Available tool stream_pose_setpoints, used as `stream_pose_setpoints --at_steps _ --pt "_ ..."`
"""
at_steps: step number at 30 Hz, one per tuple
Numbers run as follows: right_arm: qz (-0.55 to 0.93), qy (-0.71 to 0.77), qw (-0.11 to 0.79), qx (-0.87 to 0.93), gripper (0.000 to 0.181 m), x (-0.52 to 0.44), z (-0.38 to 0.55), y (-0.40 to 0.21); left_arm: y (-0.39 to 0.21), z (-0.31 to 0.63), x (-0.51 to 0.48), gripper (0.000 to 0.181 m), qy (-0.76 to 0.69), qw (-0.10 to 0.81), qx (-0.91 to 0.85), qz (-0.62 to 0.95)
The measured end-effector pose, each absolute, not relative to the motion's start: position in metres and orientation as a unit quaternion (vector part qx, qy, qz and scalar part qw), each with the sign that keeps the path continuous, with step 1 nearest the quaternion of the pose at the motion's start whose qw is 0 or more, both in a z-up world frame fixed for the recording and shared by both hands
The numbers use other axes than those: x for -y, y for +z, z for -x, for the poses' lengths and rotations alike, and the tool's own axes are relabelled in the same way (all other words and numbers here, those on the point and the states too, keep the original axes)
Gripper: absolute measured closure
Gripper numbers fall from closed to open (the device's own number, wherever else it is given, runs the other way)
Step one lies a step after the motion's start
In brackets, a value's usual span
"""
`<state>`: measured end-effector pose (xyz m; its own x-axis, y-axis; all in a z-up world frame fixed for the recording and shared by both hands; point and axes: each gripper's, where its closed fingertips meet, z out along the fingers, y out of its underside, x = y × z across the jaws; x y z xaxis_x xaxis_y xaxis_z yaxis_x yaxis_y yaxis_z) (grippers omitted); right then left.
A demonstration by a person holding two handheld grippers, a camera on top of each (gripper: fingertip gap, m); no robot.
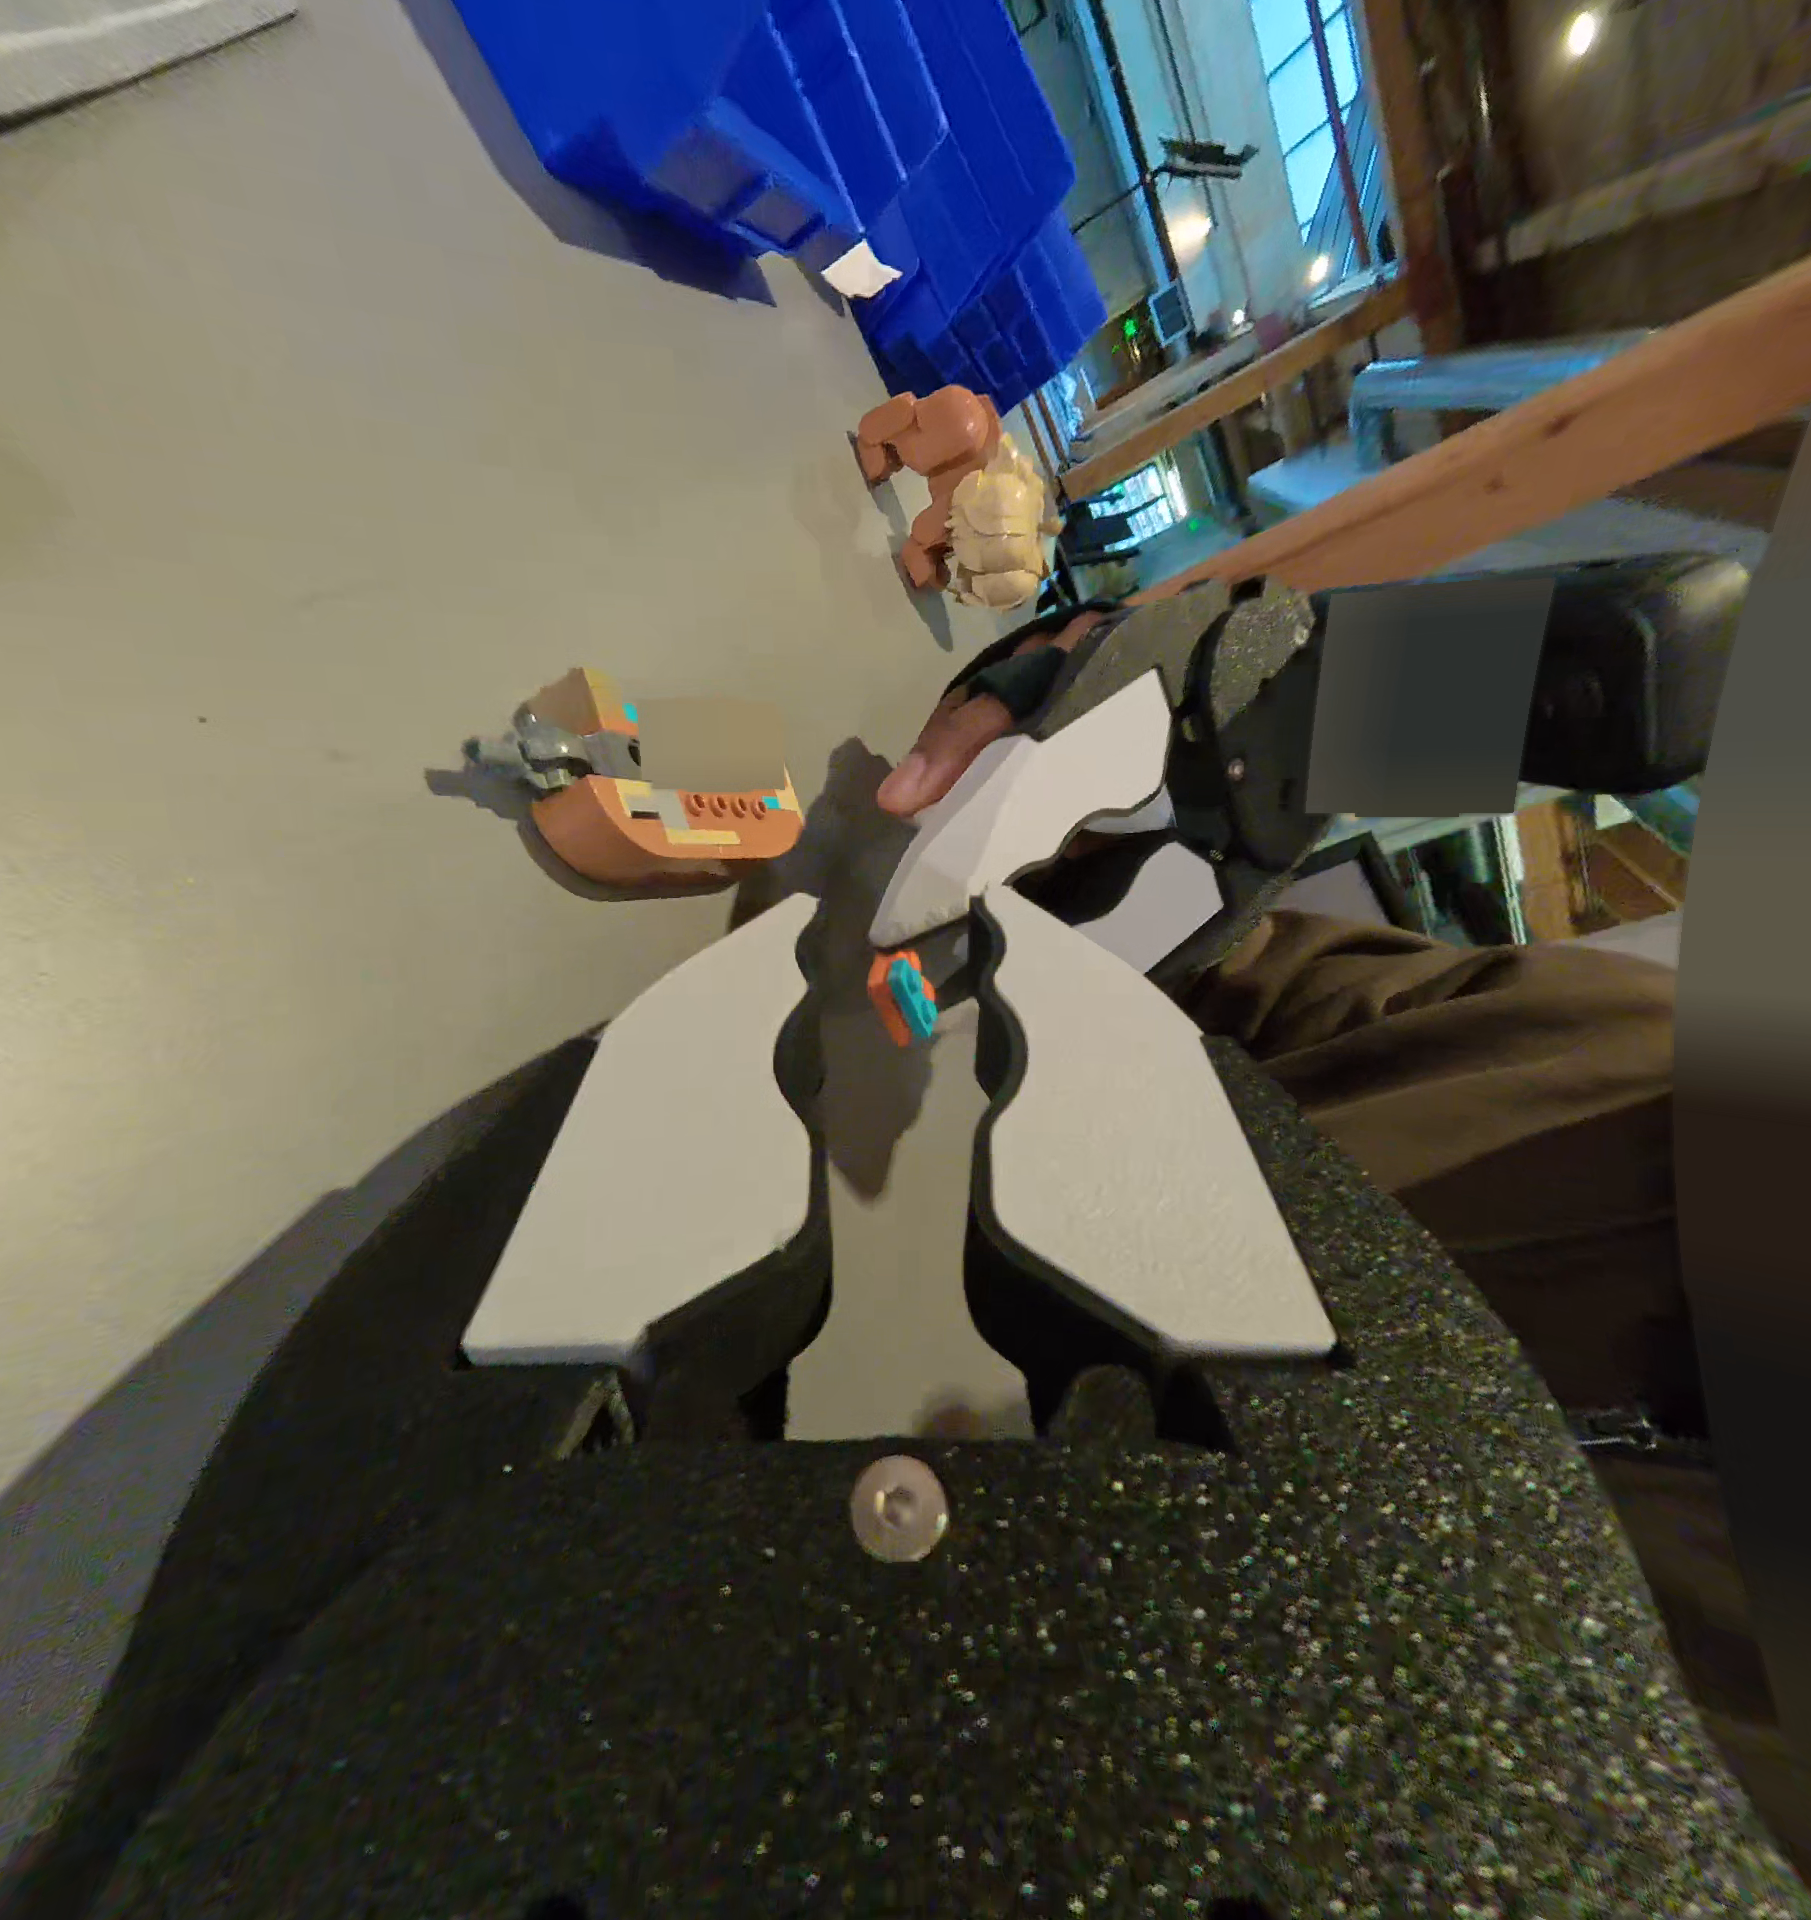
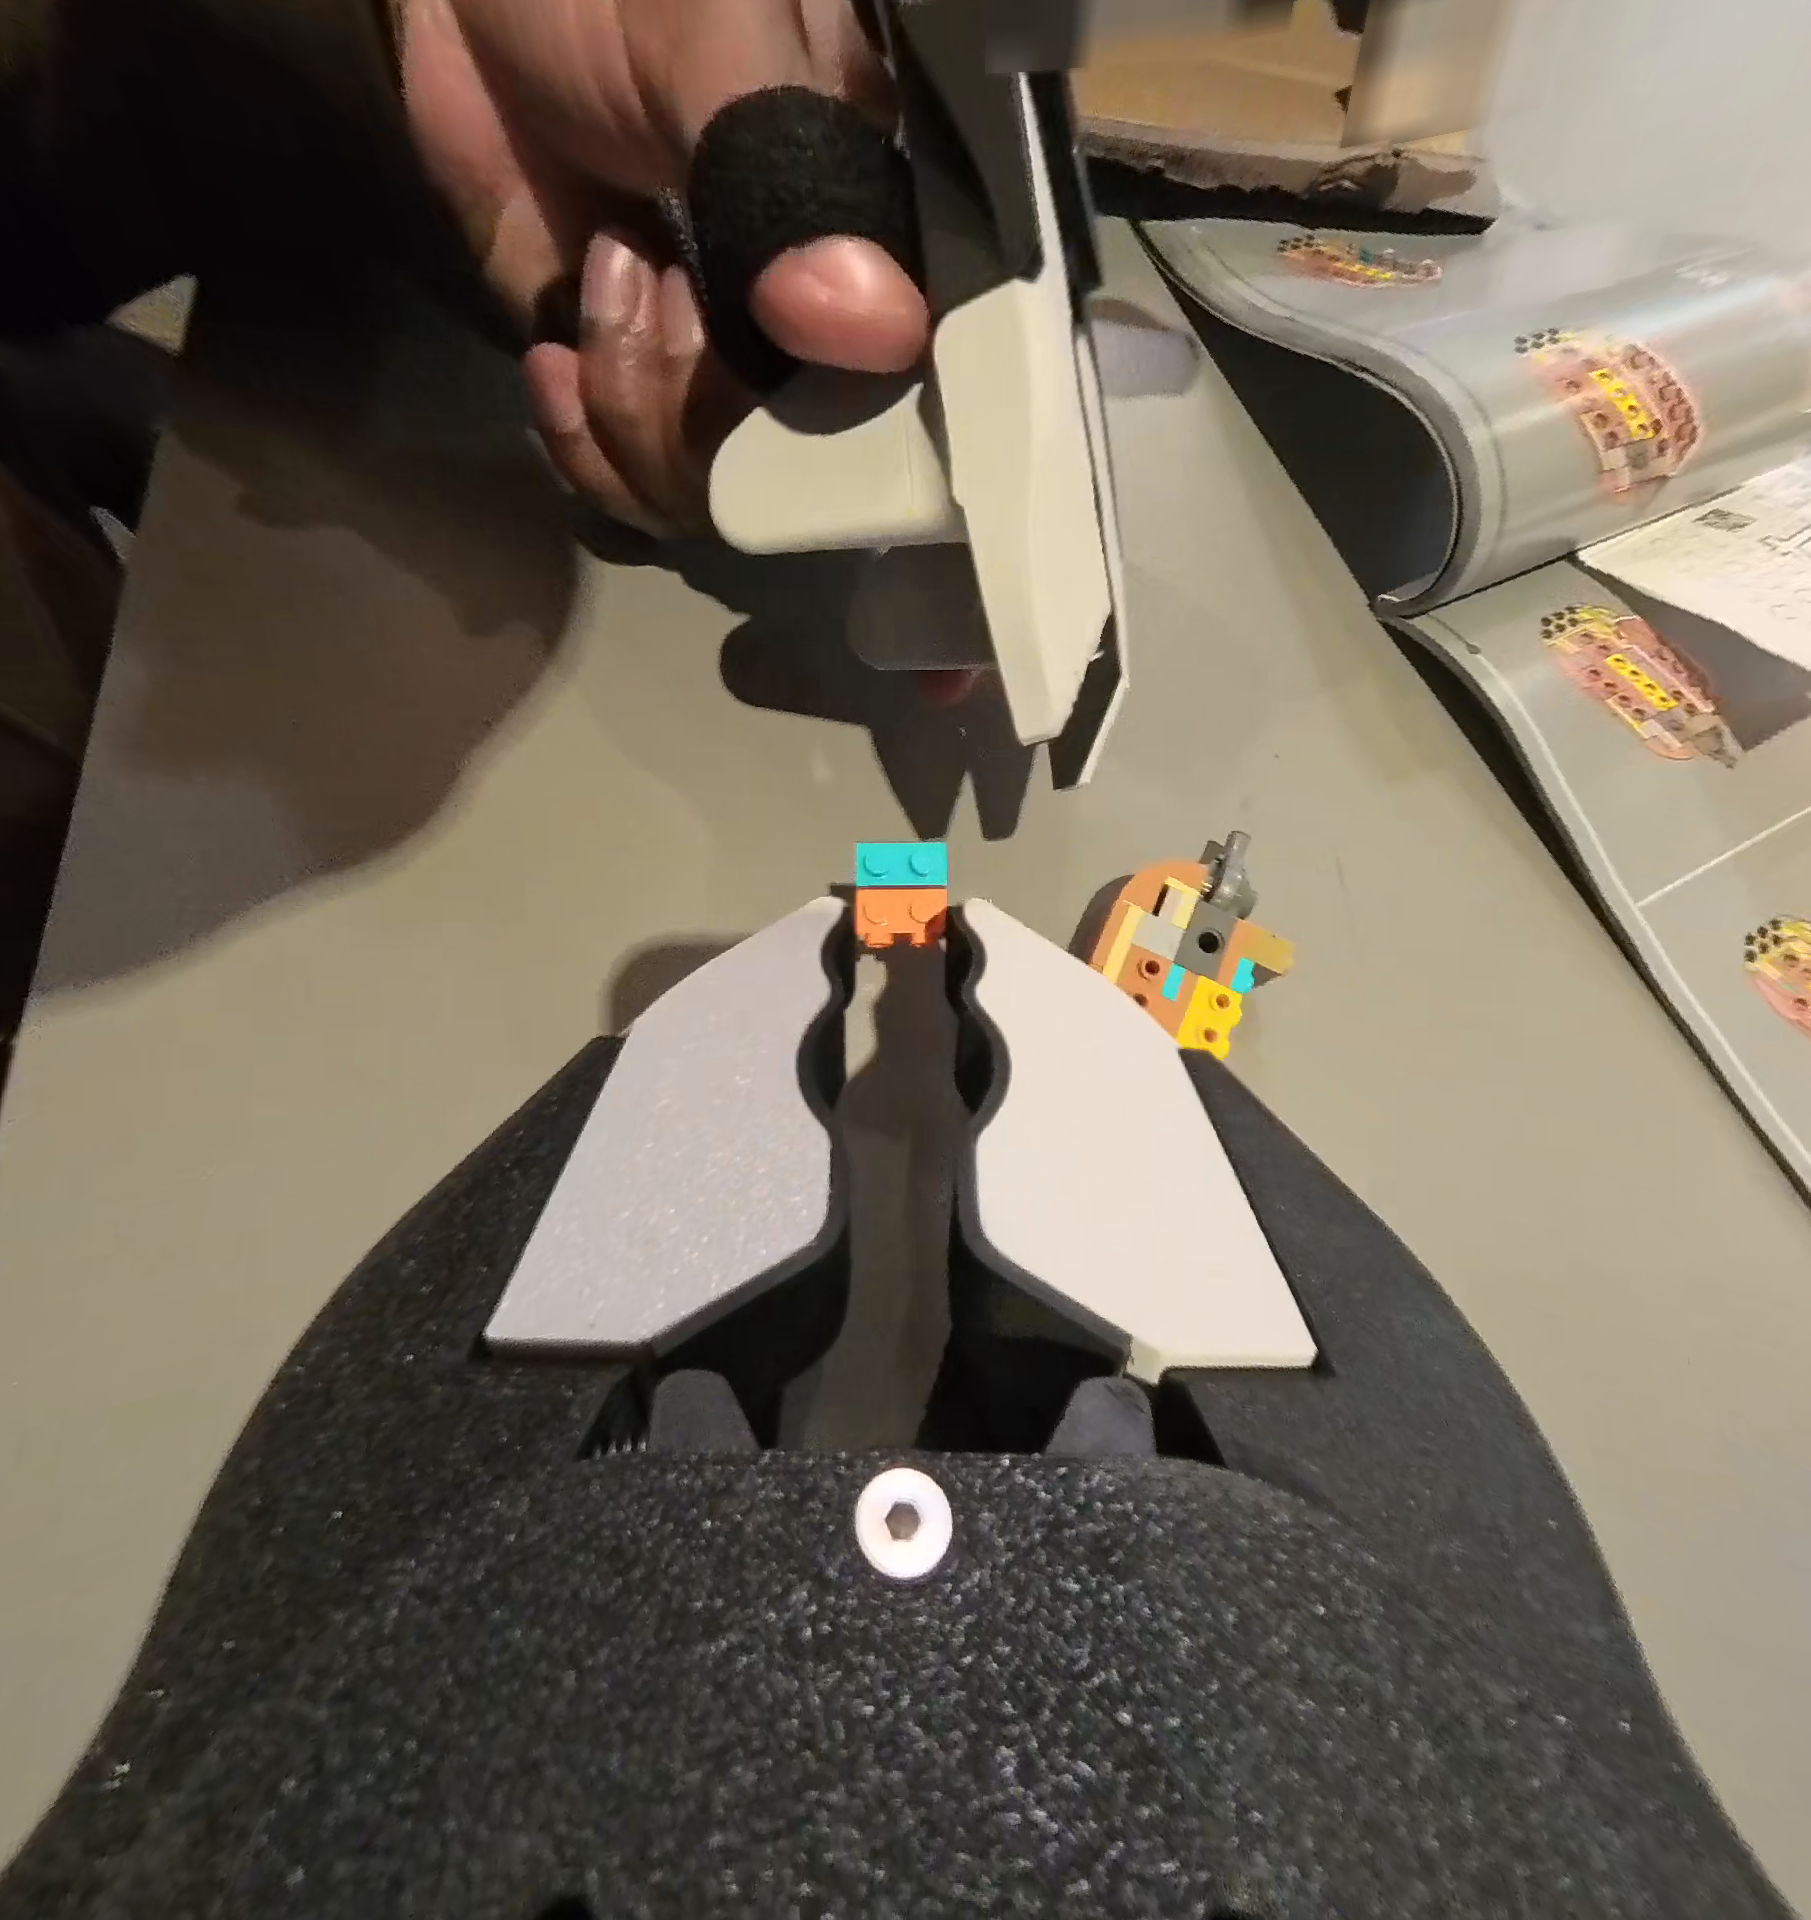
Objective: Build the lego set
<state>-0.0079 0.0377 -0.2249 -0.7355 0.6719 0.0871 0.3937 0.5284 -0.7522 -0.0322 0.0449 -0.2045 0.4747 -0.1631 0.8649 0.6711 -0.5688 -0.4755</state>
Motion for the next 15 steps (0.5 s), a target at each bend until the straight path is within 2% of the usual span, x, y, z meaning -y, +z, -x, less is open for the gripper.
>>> stream_pose_setpoints --at_steps 12,15 --pt "0.313 0.364 0.217 0.85 0.165 -0.047 0.008 -0.216 -0.211 0.004 -0.051 0.157 -0.505 0.397 0.18 0.745" --pt "0.311 0.365 0.223 0.849 0.165 -0.046 0.008 -0.214 -0.21 0.003 -0.052 0.169 -0.509 0.398 0.175 0.743"
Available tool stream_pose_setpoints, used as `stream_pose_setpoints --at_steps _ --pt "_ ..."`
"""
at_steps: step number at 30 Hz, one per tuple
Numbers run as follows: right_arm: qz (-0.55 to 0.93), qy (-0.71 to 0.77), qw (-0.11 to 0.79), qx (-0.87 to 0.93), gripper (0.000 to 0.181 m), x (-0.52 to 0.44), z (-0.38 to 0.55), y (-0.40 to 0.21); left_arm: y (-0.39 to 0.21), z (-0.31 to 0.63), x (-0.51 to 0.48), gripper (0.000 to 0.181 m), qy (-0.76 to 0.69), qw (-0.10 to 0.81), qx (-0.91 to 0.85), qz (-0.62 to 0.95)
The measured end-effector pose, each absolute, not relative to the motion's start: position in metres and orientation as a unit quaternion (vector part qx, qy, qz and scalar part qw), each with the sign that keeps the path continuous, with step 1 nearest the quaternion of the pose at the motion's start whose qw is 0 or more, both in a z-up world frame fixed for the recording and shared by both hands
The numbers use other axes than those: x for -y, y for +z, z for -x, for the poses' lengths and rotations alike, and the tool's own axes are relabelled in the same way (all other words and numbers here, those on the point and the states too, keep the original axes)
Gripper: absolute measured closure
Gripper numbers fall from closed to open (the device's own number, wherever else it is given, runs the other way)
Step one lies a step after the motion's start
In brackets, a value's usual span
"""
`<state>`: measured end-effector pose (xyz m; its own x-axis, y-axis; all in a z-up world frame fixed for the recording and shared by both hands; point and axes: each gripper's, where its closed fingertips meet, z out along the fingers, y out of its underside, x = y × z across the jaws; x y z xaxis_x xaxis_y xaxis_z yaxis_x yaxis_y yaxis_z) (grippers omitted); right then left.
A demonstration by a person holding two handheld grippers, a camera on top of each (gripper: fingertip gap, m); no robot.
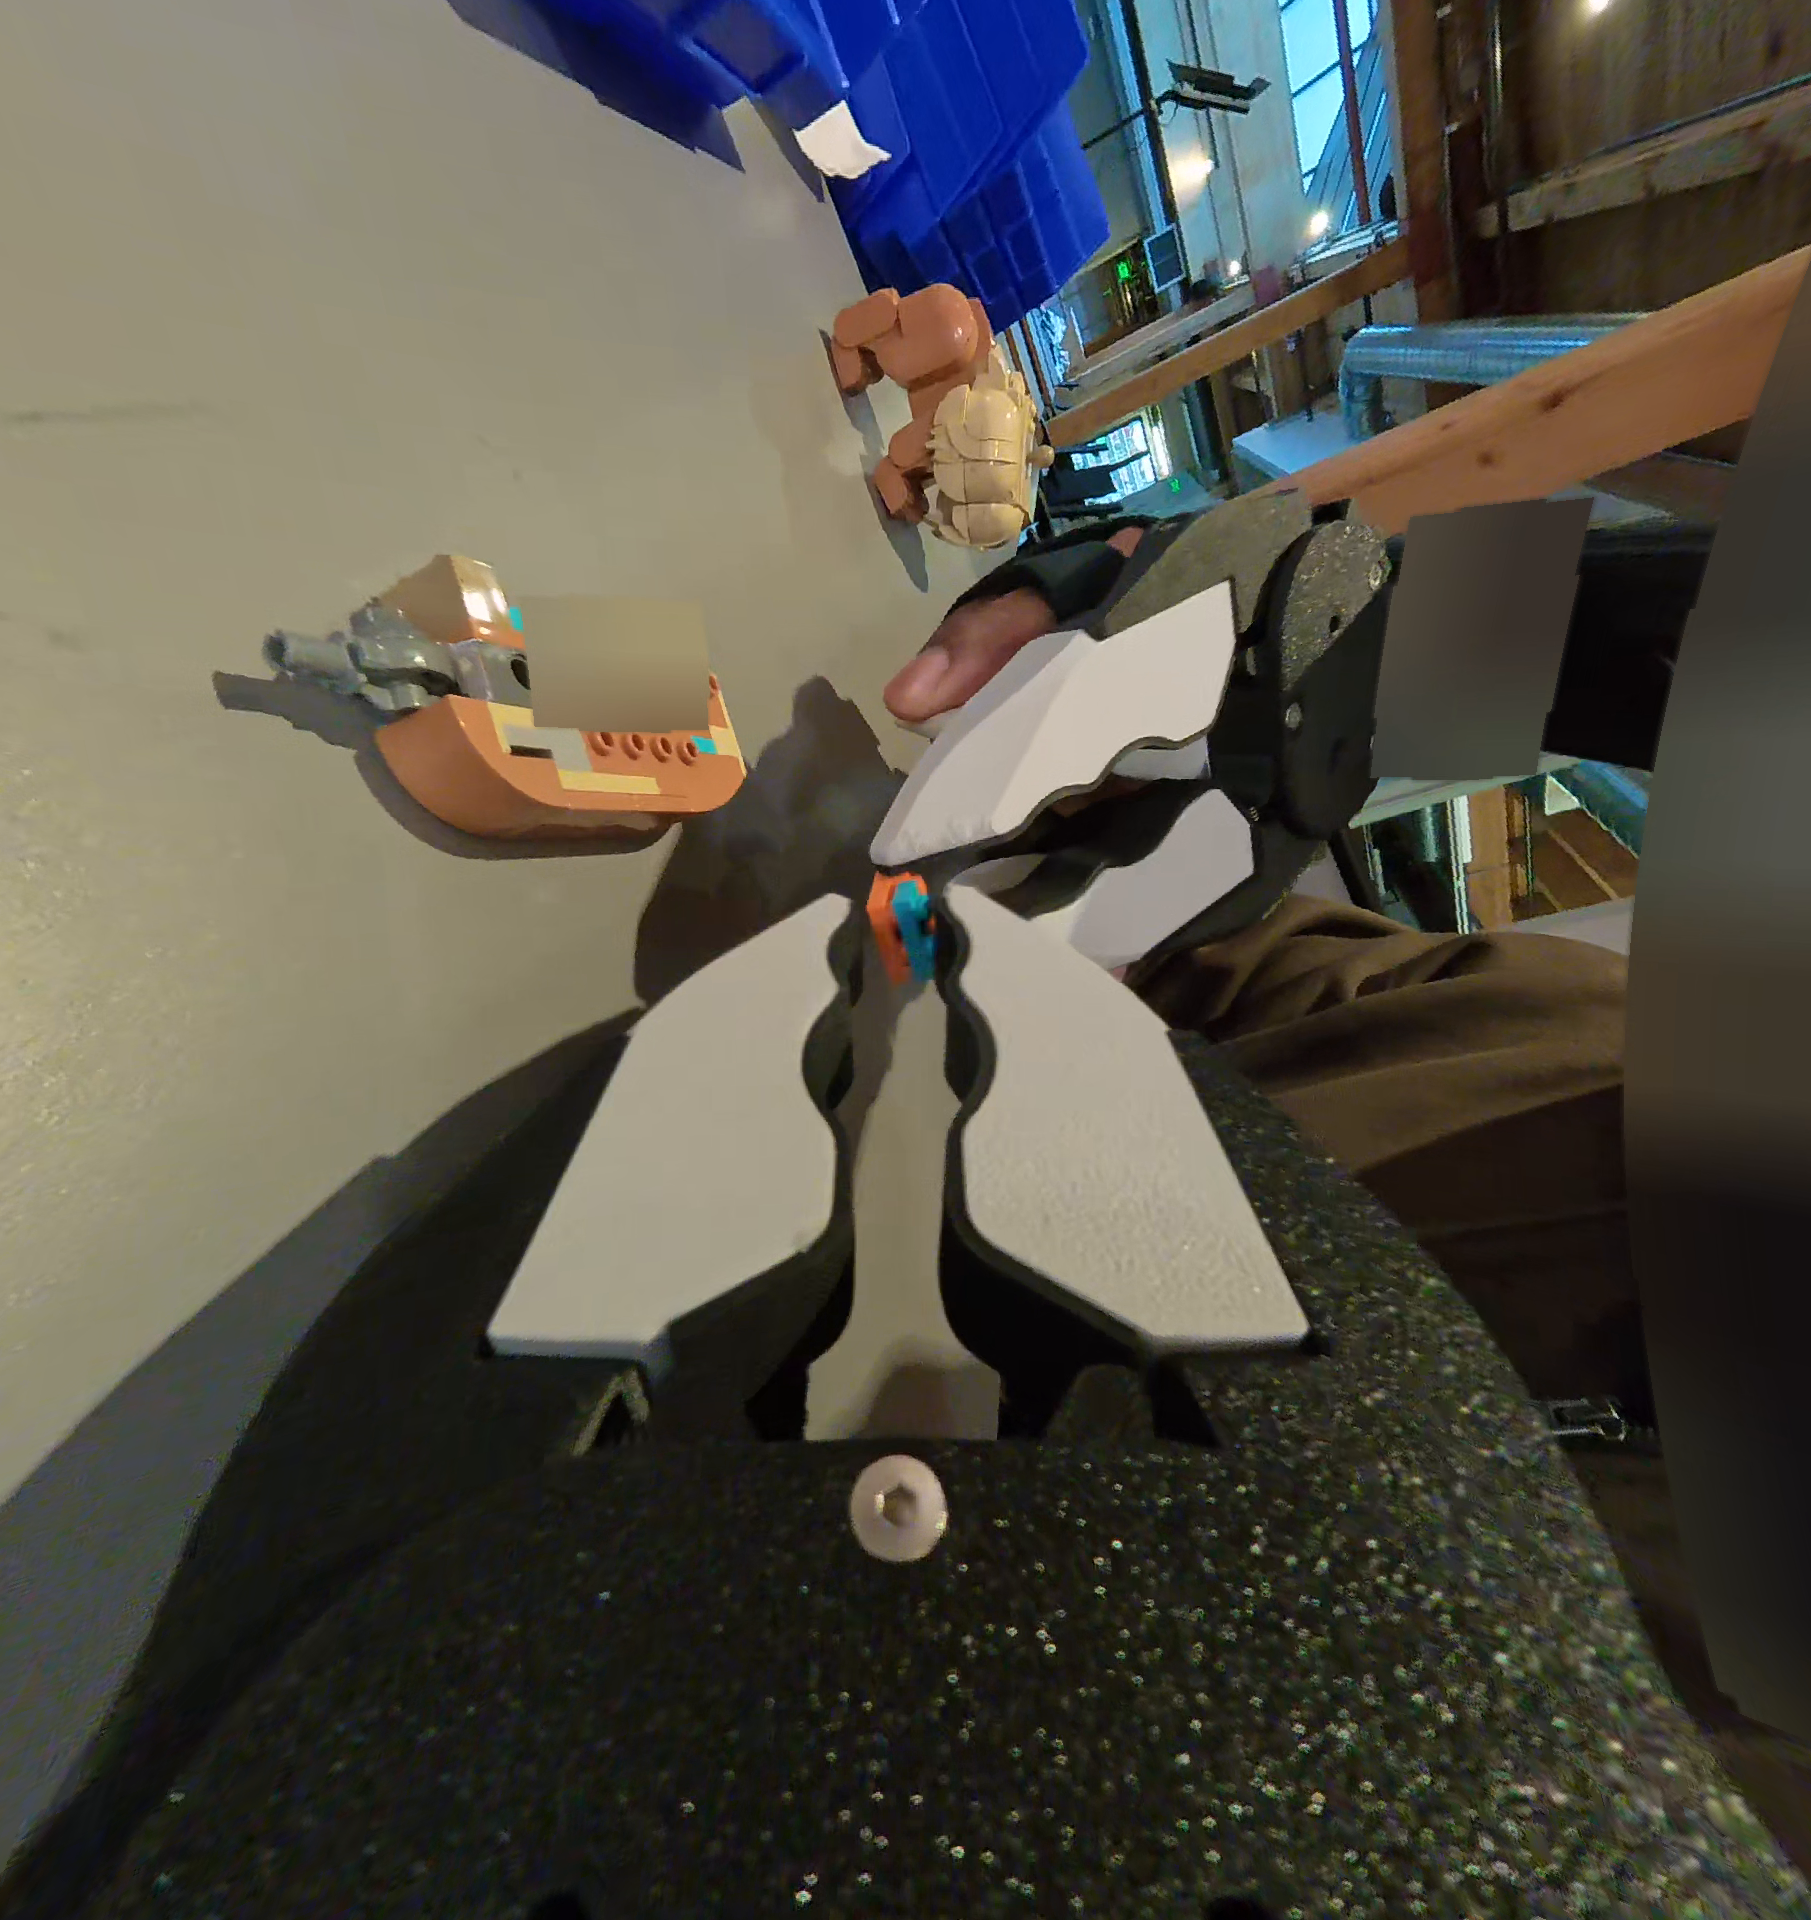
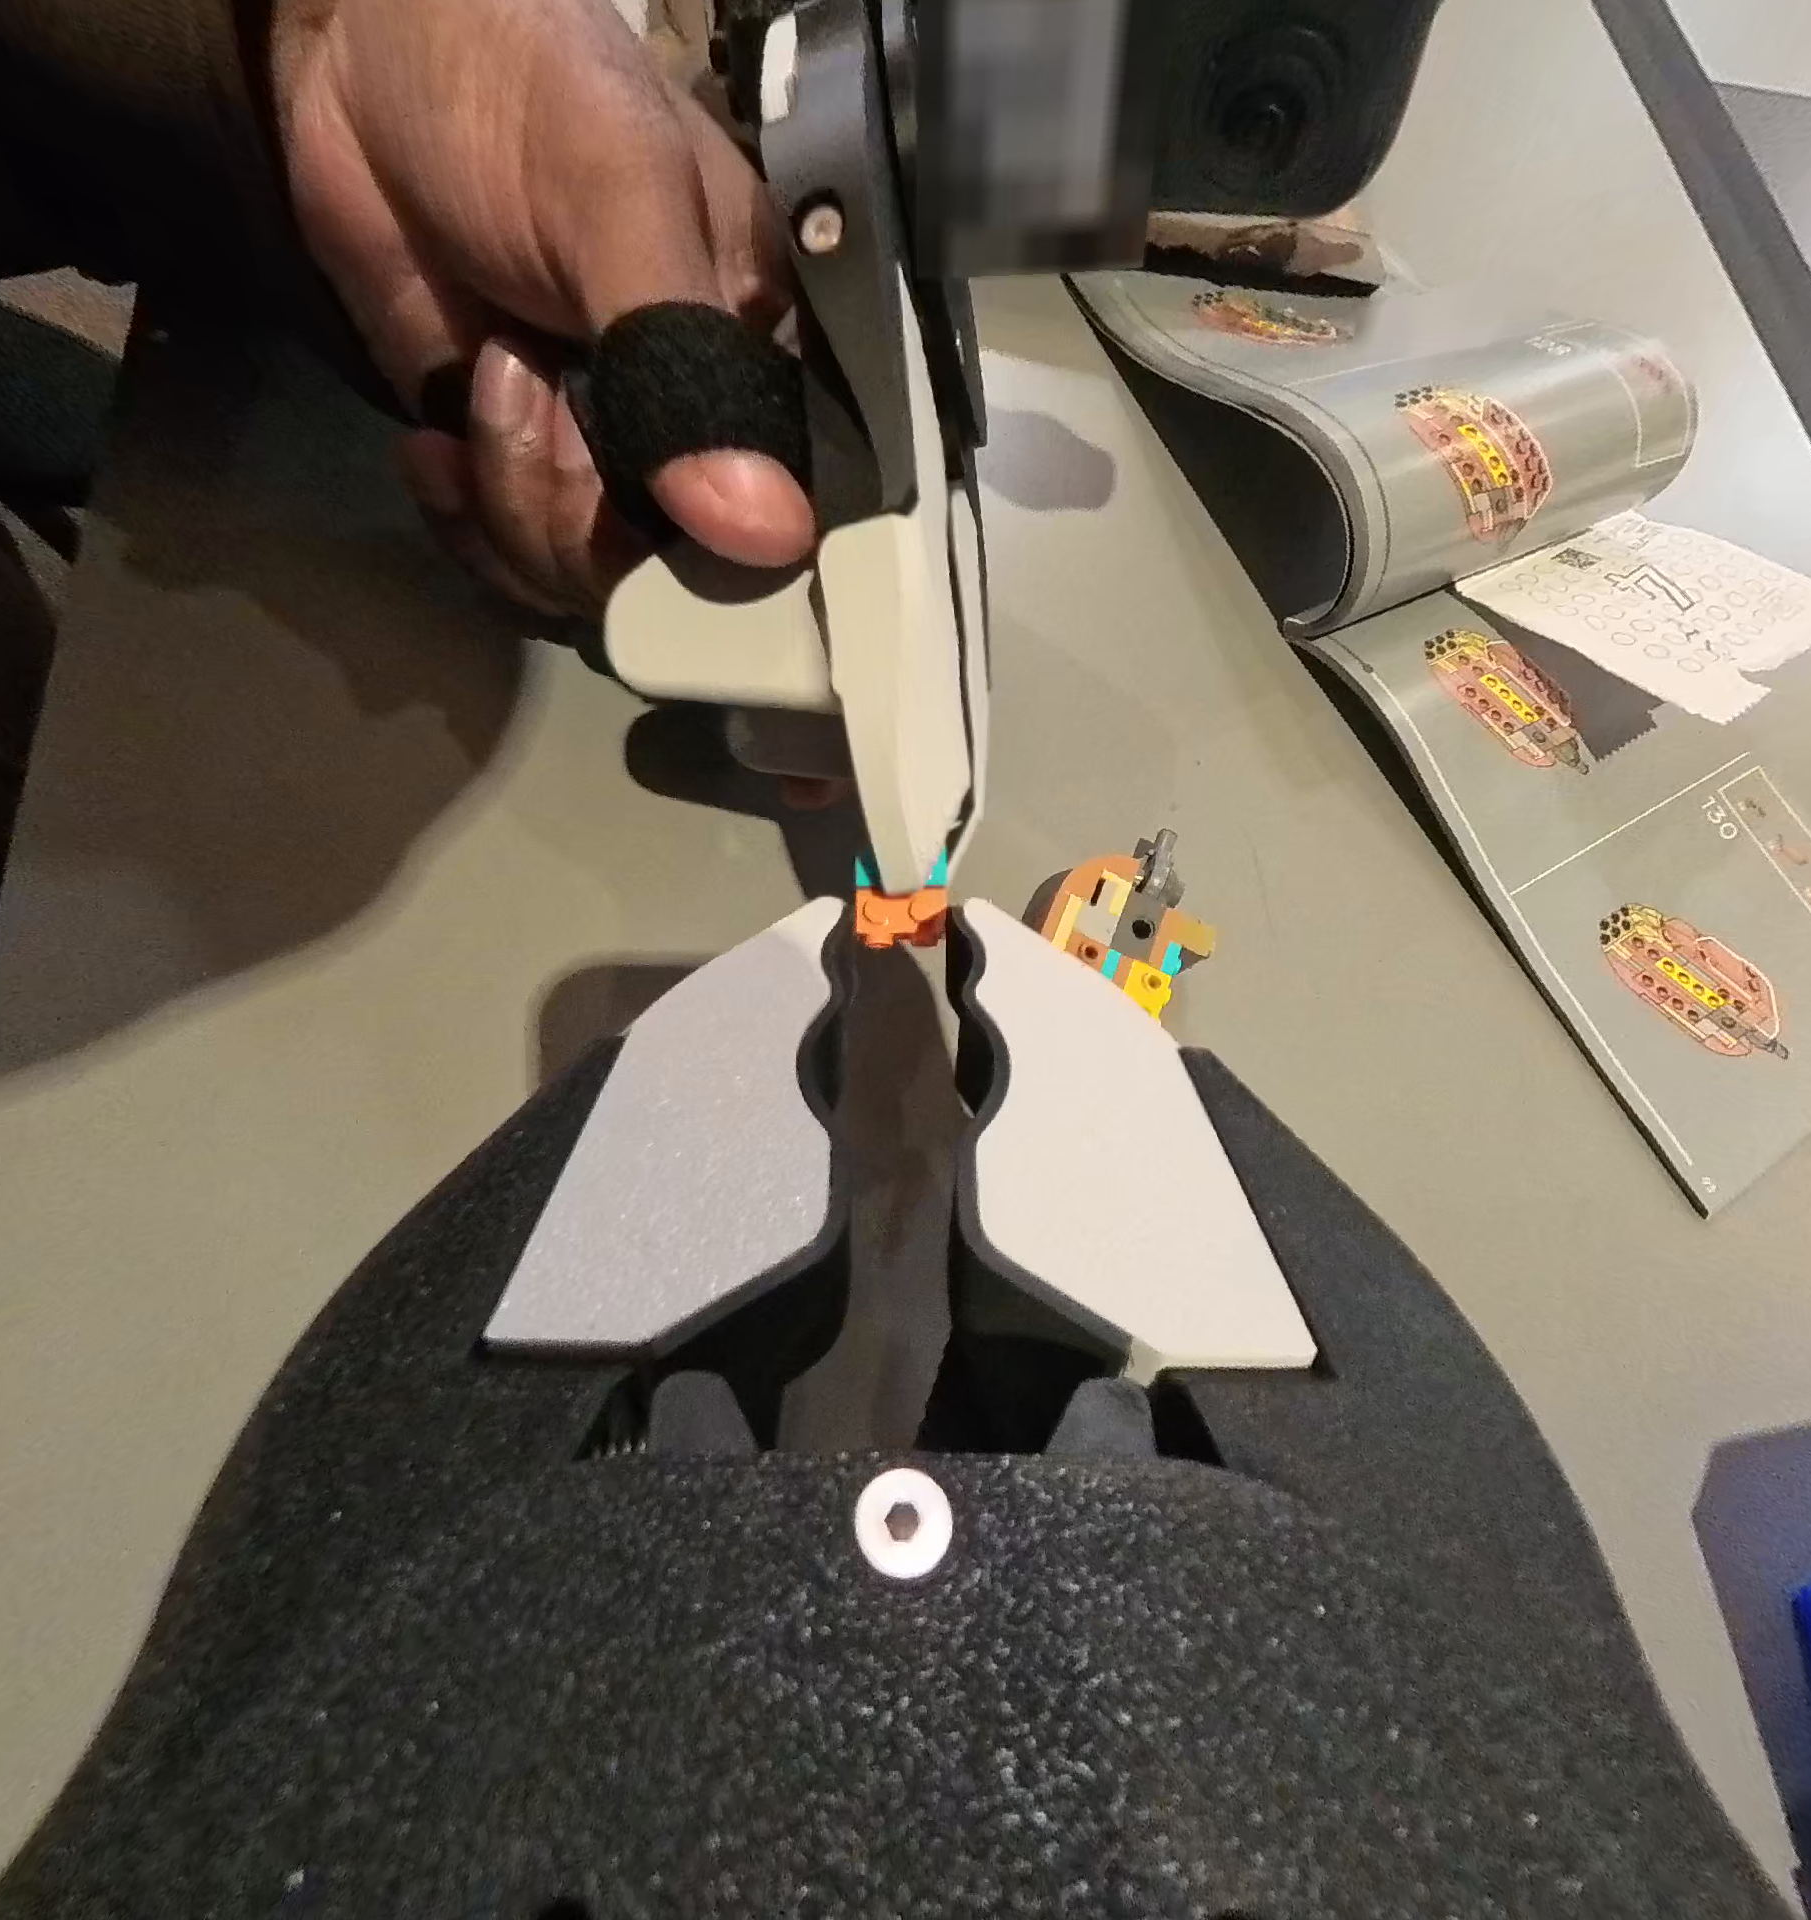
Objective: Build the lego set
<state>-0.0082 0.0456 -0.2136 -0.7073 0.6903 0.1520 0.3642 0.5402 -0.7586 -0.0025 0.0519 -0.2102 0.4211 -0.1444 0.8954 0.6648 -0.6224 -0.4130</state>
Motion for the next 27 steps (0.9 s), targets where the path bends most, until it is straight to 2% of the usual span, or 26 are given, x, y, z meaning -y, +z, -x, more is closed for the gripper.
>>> stream_pose_setpoints --at_steps 27 --pt "0.301 0.354 0.259 0.847 0.165 -0.0451 0.0134 -0.2113 -0.2085 0.0065 -0.0545 0.173 -0.472 0.424 0.151 0.758"
